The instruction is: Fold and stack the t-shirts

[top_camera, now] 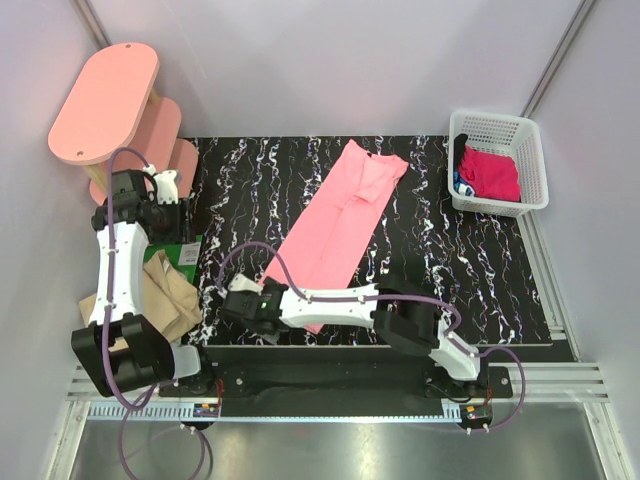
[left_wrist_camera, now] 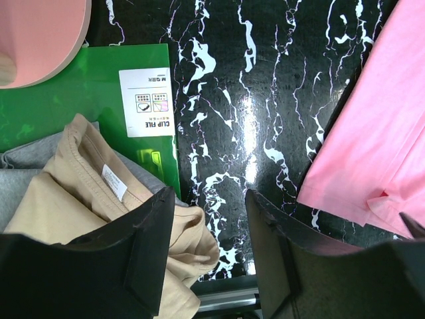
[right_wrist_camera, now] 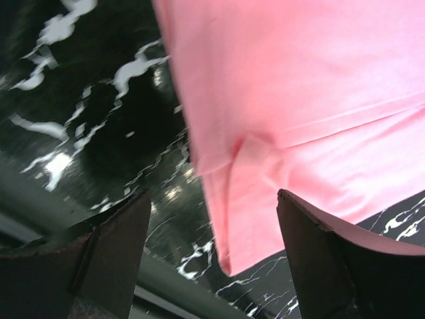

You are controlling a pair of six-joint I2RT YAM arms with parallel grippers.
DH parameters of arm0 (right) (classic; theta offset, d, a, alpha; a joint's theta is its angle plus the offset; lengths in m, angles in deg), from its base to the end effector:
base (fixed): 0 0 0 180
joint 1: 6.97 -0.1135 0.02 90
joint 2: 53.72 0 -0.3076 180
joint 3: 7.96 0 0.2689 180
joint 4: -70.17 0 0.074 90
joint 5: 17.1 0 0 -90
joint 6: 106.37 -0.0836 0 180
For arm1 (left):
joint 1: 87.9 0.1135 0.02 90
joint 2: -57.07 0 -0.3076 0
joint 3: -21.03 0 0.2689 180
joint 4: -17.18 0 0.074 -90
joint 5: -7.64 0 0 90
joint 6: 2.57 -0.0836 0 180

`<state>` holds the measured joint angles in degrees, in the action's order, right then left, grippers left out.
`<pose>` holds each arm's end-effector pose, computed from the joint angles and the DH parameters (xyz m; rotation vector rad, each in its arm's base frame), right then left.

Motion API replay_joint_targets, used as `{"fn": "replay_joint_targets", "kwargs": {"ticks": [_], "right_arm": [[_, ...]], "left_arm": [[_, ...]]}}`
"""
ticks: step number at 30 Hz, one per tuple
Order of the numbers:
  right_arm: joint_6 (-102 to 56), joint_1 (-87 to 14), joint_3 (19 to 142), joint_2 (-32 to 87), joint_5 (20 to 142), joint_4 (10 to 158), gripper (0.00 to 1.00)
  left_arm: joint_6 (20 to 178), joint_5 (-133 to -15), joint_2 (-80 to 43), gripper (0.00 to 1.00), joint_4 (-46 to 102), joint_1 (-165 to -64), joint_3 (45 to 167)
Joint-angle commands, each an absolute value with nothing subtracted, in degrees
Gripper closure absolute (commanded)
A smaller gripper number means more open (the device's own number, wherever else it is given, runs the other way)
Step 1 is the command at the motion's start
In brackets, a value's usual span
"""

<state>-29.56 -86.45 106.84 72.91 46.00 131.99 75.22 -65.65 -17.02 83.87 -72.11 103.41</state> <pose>0.1300 0.4931 0.1627 -1.3493 2.2300 -0.1594 0.2784 0.0537 0.3169 0.0261 2.5352 -0.1876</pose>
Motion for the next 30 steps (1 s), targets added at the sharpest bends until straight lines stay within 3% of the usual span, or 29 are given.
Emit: {"fn": "replay_joint_targets", "kwargs": {"ticks": [1,30], "right_arm": [[-30.52,-84.4,106.27,72.75,46.88,128.94,0.18],[-32.19,-79.57,98.36,75.56,51.01,124.02,0.33]], "left_arm": [[74.34,-64.26,-17.72,0.49,81.84,-71.55,102.82],[73.63,-65.22,-17.38,0.48,82.01,-71.29,104.32]]}}
